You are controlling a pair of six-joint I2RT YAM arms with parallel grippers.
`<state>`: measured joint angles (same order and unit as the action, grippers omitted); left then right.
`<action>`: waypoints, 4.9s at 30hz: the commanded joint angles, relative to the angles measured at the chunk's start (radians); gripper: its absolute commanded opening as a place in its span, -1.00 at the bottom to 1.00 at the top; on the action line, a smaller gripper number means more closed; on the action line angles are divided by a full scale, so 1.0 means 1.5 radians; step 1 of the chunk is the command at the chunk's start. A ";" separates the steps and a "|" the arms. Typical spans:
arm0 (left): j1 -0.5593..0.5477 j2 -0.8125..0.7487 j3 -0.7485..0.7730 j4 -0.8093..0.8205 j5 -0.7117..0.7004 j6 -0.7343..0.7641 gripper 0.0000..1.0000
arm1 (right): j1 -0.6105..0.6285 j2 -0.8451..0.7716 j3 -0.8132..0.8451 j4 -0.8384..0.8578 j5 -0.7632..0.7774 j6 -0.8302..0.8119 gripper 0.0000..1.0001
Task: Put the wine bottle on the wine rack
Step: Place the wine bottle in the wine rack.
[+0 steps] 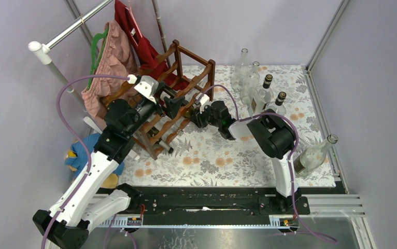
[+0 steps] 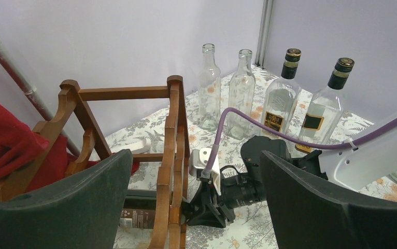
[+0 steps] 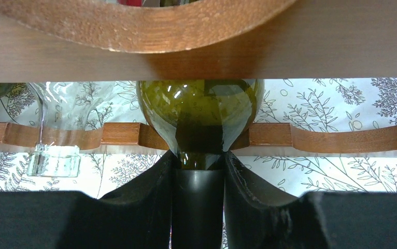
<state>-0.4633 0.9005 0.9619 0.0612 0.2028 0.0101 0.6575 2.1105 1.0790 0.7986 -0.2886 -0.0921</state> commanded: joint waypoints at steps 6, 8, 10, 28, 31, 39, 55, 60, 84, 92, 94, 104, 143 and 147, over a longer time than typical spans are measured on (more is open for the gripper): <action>0.007 0.000 -0.009 0.045 0.006 -0.006 0.97 | 0.004 -0.036 0.061 0.104 -0.016 0.006 -1.00; 0.008 -0.002 -0.010 0.045 0.004 -0.006 0.97 | 0.005 -0.032 0.069 0.093 -0.022 0.006 -1.00; 0.008 -0.003 -0.010 0.045 0.004 -0.005 0.97 | 0.006 -0.032 0.078 0.079 -0.029 0.002 -1.00; 0.009 -0.010 -0.010 0.045 0.005 -0.006 0.97 | 0.012 -0.022 0.132 -0.010 -0.026 -0.030 -1.00; 0.009 -0.010 -0.010 0.045 0.004 -0.006 0.97 | 0.013 -0.015 0.147 -0.023 -0.027 -0.030 -1.00; 0.010 -0.012 -0.010 0.045 0.006 -0.006 0.97 | 0.014 0.000 0.159 -0.023 -0.026 -0.026 -0.98; 0.010 -0.007 -0.010 0.046 0.006 -0.005 0.97 | 0.020 0.021 0.178 -0.014 -0.010 -0.013 -0.21; 0.010 -0.009 -0.011 0.045 0.007 -0.006 0.97 | 0.020 0.009 0.168 -0.010 -0.003 -0.026 0.21; 0.010 -0.011 -0.013 0.049 0.011 -0.006 0.97 | -0.004 -0.136 0.025 -0.093 -0.064 -0.064 0.51; 0.010 -0.014 -0.015 0.052 0.017 -0.006 0.97 | -0.004 -0.104 0.029 -0.171 -0.025 -0.089 0.51; 0.010 -0.014 -0.015 0.052 0.019 -0.006 0.97 | -0.004 -0.100 0.029 -0.181 -0.013 -0.105 0.52; 0.010 -0.020 -0.017 0.056 0.026 -0.023 0.97 | -0.005 -0.078 0.030 -0.227 -0.006 -0.121 0.32; 0.011 -0.030 -0.019 0.057 0.030 -0.023 0.97 | -0.005 -0.043 0.110 -0.235 -0.028 -0.070 0.37; 0.010 -0.030 -0.019 0.059 0.034 -0.026 0.97 | -0.012 -0.085 0.086 -0.251 -0.023 -0.077 0.67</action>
<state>-0.4572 0.8700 0.9401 0.0769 0.2401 -0.0170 0.6498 2.0781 1.2186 0.4026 -0.3309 -0.1902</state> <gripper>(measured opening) 0.987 0.794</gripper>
